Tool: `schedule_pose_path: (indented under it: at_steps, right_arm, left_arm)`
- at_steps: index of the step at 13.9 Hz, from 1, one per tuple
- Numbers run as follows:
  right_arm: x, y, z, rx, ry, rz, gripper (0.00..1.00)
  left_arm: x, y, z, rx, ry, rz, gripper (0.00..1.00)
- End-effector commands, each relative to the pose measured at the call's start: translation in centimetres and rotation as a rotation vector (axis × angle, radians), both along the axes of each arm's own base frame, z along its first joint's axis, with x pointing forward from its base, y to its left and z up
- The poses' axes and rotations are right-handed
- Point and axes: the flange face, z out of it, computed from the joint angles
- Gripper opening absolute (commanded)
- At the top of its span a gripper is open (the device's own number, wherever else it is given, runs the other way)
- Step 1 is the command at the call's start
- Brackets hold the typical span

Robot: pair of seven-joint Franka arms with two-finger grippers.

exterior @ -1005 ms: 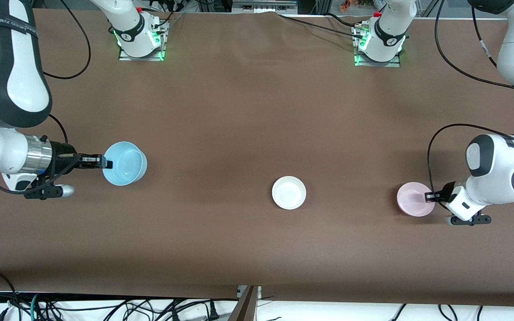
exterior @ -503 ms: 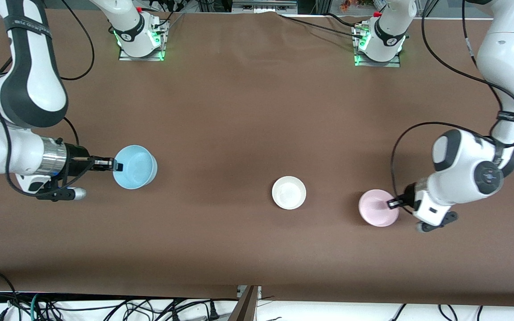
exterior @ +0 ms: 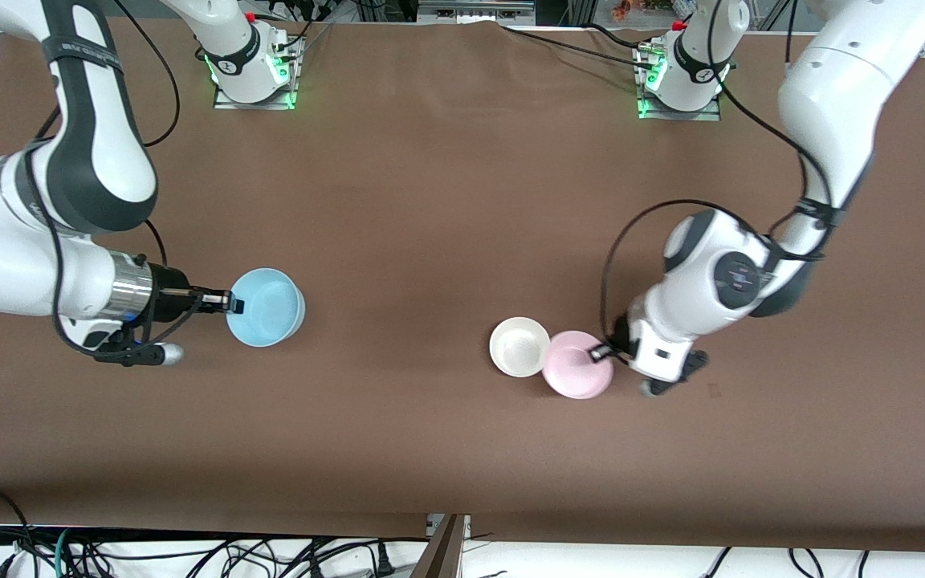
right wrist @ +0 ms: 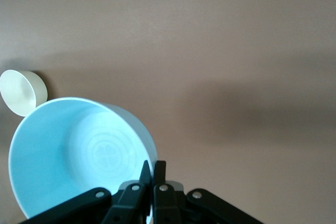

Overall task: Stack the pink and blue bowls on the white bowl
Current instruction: 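Carry the pink bowl to the white bowl while the right gripper follows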

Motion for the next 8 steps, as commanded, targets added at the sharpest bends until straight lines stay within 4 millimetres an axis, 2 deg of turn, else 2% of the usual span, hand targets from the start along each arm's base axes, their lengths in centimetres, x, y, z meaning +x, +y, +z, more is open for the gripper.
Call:
schedule_pose_path:
  at_steps: [1,4,8]
  right_arm:
    - [0.1,1.1,0.0,-0.010,-0.003,-0.020,0.00]
    - [0.2,2.2,-0.8,-0.013,-0.007,-0.025,0.00]
    - [0.2,3.2,-1.0,-0.017,-0.010,-0.050,0.00]
  left_arm:
    - [-1.6,-4.4,-0.3,-0.017,-0.021,0.033,0.00]
    - [-2.9,-6.4,-2.2,0.003,-0.010,0.024,0.00]
    - [-3.8,-6.2,-4.4,0.017,-0.043,0.004,0.00]
